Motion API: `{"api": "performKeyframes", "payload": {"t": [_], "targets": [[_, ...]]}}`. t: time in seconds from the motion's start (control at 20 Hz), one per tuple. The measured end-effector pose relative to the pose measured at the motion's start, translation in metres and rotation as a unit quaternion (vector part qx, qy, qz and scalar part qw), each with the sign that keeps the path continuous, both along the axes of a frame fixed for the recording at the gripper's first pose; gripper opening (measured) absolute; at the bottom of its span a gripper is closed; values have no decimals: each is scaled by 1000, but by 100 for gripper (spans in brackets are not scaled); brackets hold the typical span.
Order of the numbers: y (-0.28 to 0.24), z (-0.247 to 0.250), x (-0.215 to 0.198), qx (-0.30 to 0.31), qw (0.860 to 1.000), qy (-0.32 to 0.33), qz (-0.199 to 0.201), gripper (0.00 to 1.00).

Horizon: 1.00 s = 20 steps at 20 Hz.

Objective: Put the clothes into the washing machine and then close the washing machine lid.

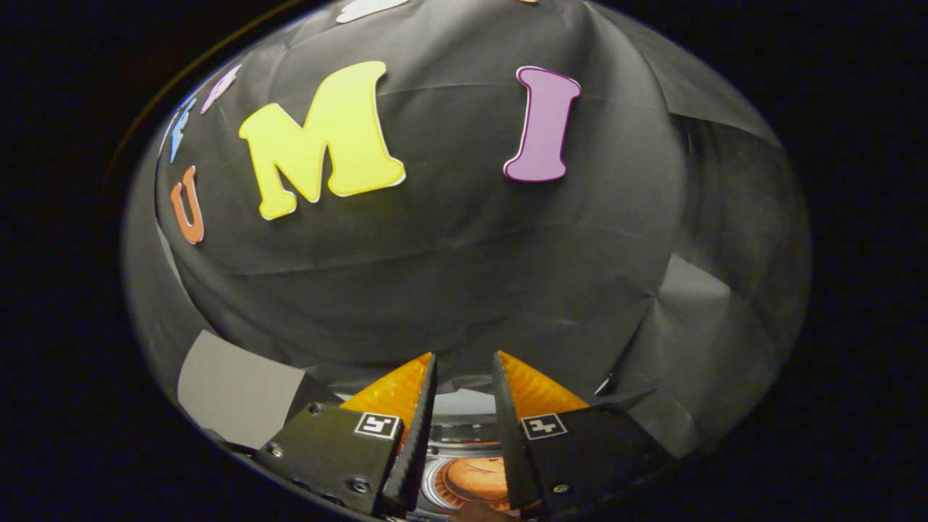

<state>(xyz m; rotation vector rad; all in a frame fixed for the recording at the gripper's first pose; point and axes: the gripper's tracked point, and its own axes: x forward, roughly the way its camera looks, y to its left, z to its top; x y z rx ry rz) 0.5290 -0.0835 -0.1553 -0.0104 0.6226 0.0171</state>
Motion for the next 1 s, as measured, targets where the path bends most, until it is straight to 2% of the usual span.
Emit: {"api": "performKeyframes", "payload": {"t": [0.25,0.45,0.6,1.0], "targets": [[12,-33,8,-9,1000,12,14,48],[8,-68,-4,14,999,52,-9,48],[0,-68,-5,11,1000,23,-7,48],[-5,-54,-45,20,999,-26,4,48]]}}
